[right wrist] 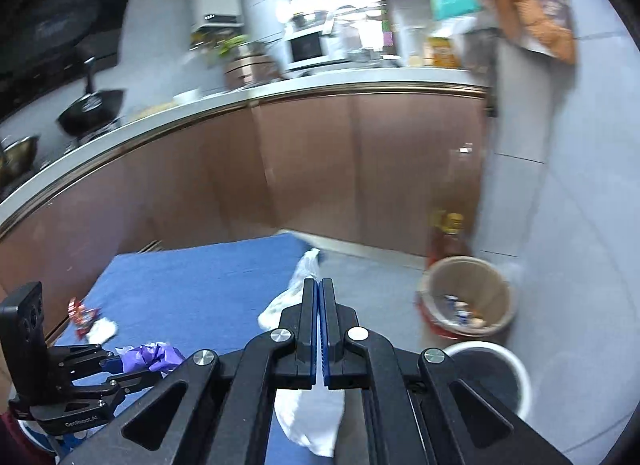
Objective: Collect trash
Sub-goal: 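Carry both items to the white bin and open both tools to drop them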
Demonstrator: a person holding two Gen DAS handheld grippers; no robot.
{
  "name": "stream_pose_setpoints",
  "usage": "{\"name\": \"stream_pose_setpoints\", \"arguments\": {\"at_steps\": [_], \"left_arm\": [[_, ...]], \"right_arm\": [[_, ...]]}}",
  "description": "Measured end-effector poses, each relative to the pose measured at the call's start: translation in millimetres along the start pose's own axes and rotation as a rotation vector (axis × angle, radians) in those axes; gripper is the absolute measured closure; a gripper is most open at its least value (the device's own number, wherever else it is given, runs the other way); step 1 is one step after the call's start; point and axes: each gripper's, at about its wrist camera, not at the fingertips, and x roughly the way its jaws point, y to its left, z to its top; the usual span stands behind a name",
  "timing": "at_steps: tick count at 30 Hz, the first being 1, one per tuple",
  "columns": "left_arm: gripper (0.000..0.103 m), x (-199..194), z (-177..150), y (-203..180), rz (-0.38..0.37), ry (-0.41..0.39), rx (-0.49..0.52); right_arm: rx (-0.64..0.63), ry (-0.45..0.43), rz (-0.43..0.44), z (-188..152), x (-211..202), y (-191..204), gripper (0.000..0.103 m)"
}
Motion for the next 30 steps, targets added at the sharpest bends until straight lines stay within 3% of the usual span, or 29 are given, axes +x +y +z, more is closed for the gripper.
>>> {"name": "stream_pose_setpoints", "arguments": {"at_steps": [9, 17, 24, 25, 27, 30], "left_arm": [[0.078, 126, 57, -85, -0.097, 0.128, 0.091], [0.078, 229, 67, -126, -0.137, 0.264, 0.095], [0.075, 284, 66, -147, -0.178, 0.365, 0.037], [0.074, 291, 70, -151, -0.183, 0.372, 0.032], [0.071, 299, 72, -154, -0.183, 0.379, 0.021], [0.06, 301, 73, -155, -0.18, 0.369, 0.015]], "right_arm": [[0.139, 0.032, -0.147, -30, 18, -100, 0.101], [0.218, 0.115, -0.246, -73, 62, -163, 0.101], [0.278, 0.182, -0.31, -107, 85, -194, 0.101], [0.284, 0.187, -0.322, -110, 85, -196, 0.099], [0.3, 0.187, -0.331, -114, 83, -202, 0.084], [0.304, 0.181, -0.341, -115, 77, -203, 0.074]]}}
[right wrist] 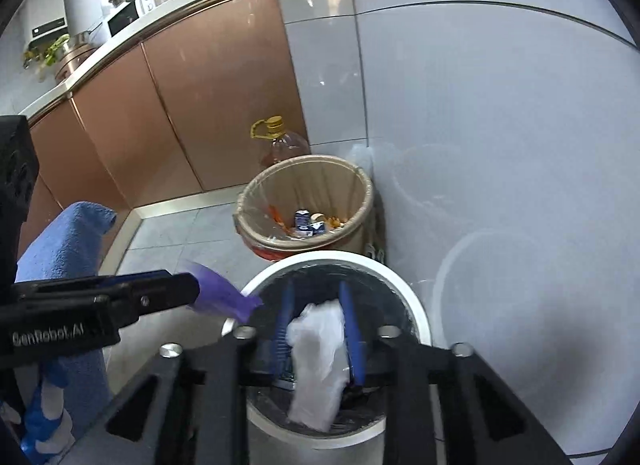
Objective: Collect trash
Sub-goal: 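Carry both items to the white bin and open both tools to drop them, then move both open tools back over the table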
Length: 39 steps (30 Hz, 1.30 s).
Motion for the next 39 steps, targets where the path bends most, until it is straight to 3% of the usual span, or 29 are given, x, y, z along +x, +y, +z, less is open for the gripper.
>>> {"name": "stream_pose_setpoints", "arguments": {"at_steps": [9, 16, 22, 30, 39], "left_arm": [[0.06, -31, -6, -4, 0.031, -0.069, 0.0], [0.06, -92, -27, -8, 0.102, -0.186, 0.0], [0.06, -160, -59, -20, 0.203, -0.32, 0.035], [0.06, -234, -110, -24, 0.336, -0.482, 0.052], [0.06, -294, -163, -9, 0.424, -0.592, 0.004]], "right_arm": [[-0.023, -0.042, 0.015, -1, -29, 13, 0.063], [-0.057, -0.099, 0.029, -3, -65, 39, 0.052], [-0.096, -0.145, 0.059, -16, -108, 68, 0.048], [-0.143, -0.209, 0.116, -36, -161, 102, 0.032], [-0.219, -0.277, 0.175, -53, -205, 144, 0.014]]}}
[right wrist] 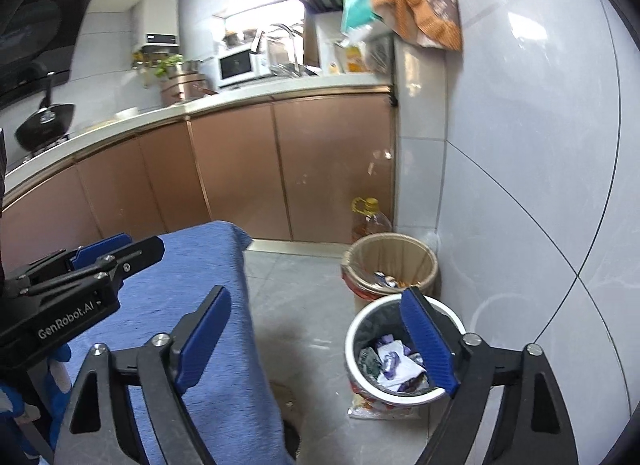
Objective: Collect trash
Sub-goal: 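Move both open tools back over the table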
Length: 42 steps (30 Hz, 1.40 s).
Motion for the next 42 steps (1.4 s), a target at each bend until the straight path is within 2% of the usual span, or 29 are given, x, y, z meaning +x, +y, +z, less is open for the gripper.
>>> {"name": "stream_pose_setpoints", "arguments": {"at_steps": [3, 8, 15, 17, 26, 36, 42], "left_arm": [[0.06, -25, -5, 16, 0.042, -0.035, -0.01], [0.041, -62, -16, 45, 0.114, -0.089, -0.043], [0.039, -100, -29, 80, 0.197, -0.146, -0.064], [0.035, -107, -34, 91, 0.214, -0.147, -0.068], [0.034, -117, -63, 155, 0.293, -0.114, -0.143], [0.034, -128, -99, 269, 0.47, -0.057, -0.263], [0.034, -127, -122, 318, 0.568, -0.013, -0.309]], "right_arm": [[-0.022, -0.024, 0.015, 1, -9, 16, 0.006], [-0.047, -0.039, 0.04, 1, -18, 40, 0.004], [-0.089, -0.076, 0.086, 0, -35, 76, 0.003], [-0.099, -0.087, 0.096, 1, -39, 85, 0.002], [-0.166, -0.071, 0.175, 3, -31, 140, 0.0], [-0.238, 0.004, 0.31, -3, 7, 198, 0.0], [-0.273, 0.057, 0.377, -11, 36, 227, 0.0]]}}
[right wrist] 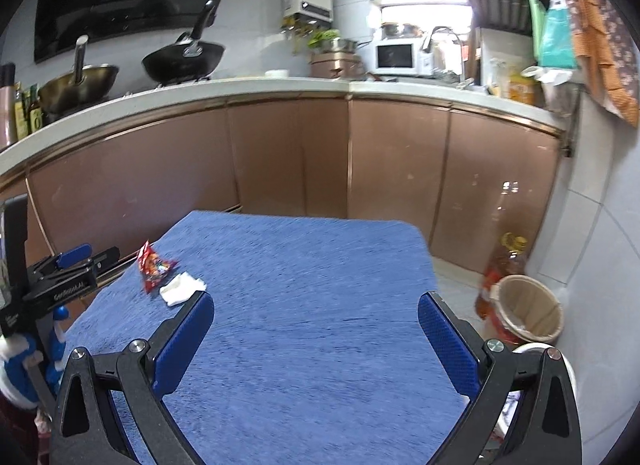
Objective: Collect trash
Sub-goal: 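Move both open tools back over the table, then grasp the red snack bag with the left tool while the right tool grasps the white tissue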
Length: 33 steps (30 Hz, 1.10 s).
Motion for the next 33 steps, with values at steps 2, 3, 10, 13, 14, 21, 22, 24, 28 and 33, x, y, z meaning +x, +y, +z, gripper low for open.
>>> {"name": "stream_pose_setpoints", "arguments": {"at_steps": [2, 3, 10, 13, 14, 21, 22, 24, 28, 33], "left_arm": [[0.034, 5, -3, 8, 0.025, 0.005, -0.008], [0.034, 7, -5, 12, 0.036, 0.008, -0.015], [0.034, 23, -15, 24, 0.085, 0.036, -0.013], [0.034, 29, -17, 27, 0.099, 0.049, -0.011], [0.034, 33, -16, 28, 0.101, 0.053, -0.01], [0.034, 47, -17, 34, 0.112, 0.079, -0.001], [0.034, 48, -16, 35, 0.112, 0.081, 0.0], [0.034, 52, -14, 35, 0.108, 0.086, 0.002], [0.034, 58, -9, 40, 0.076, 0.091, -0.027], [0.034, 81, 6, 51, 0.003, 0.11, -0.075]], "right_arm": [[-0.006, 0.014, 0.025, 0, 13, 5, 0.0], [-0.008, 0.022, 0.038, 0, 19, 8, 0.0], [-0.03, 0.076, 0.112, -4, 53, 26, 0.0], [-0.045, 0.105, 0.146, -9, 68, 37, 0.0], [-0.051, 0.113, 0.155, -10, 71, 40, 0.0], [-0.092, 0.162, 0.221, -13, 101, 63, 0.0], [-0.098, 0.167, 0.23, -13, 105, 66, 0.0], [-0.106, 0.177, 0.254, -13, 112, 72, 0.0], [-0.123, 0.192, 0.29, -9, 128, 83, 0.003], [-0.131, 0.219, 0.347, -2, 154, 98, 0.009]]}}
